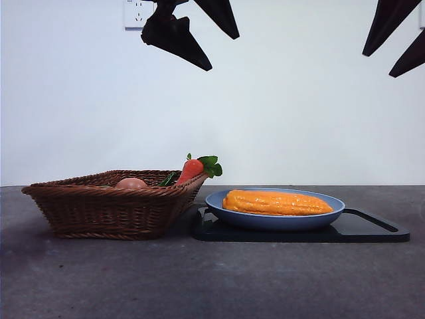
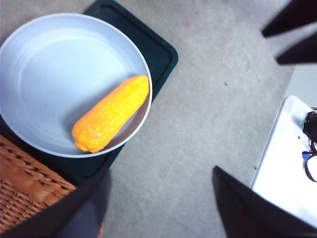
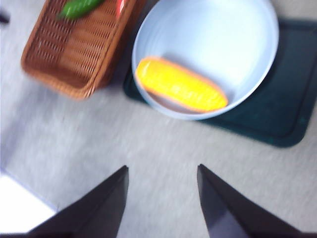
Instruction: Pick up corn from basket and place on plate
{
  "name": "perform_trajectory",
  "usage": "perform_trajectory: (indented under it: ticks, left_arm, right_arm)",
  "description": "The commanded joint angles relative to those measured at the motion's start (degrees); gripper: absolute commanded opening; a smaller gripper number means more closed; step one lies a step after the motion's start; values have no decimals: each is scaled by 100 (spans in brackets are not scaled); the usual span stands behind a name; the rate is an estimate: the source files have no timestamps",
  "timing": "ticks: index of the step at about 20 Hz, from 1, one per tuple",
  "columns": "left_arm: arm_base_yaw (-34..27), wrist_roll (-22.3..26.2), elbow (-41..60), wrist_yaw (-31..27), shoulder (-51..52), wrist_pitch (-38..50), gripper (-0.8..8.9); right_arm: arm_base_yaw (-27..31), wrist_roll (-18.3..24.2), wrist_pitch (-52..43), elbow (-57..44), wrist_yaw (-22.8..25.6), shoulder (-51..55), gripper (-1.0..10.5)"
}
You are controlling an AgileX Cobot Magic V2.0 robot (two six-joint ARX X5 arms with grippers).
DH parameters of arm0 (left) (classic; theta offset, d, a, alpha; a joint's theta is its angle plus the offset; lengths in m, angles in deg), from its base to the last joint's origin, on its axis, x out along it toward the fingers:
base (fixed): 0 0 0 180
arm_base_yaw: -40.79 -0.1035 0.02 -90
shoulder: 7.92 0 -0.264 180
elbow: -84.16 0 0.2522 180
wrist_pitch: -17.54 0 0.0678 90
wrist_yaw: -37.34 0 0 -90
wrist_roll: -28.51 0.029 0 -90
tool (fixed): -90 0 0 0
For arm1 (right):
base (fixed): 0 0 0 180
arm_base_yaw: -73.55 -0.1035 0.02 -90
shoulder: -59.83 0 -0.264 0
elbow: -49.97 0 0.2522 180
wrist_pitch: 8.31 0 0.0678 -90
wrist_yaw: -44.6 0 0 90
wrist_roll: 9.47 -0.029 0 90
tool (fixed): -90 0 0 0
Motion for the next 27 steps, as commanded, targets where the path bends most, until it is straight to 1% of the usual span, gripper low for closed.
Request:
perform_trajectory:
  ticks: [1,2,4,5,6,13,17,23,27]
  left_arm:
    - [22,-15,-186,13,-96,-72,203]
    - [22,-15,-186,13,-96,-122,160]
    - [22,-13,-186,13,-96,-223,75]
    - [22,-13,-186,13,-96,-275,24]
    - [22,-15,-186,13,-96,-315,5]
    - [24,-13,-186,13,-96,-216,7]
    - [24,-11,-186,13,-96,365,7]
    - [24,-11,-186,13,-96,1639,7]
    - [-192,11,-186,-81,120,1888,7]
  right_arm:
    - [-186,146,70,55,24,-20,218]
    - [-254,151,111,55,33,-24,188]
    - [-343,282,107,44,63,-33,45]
    - [-380,374,103,44,59,-33,-2]
    - [-426,437,107,44,59,-33,4]
    - [-492,422,55,46,57,-31,4]
    - [-428,424,55,46,57,-31,4]
    - [-396,424,55,46,57,-31,4]
    - [-382,424,44,48,57,-31,4]
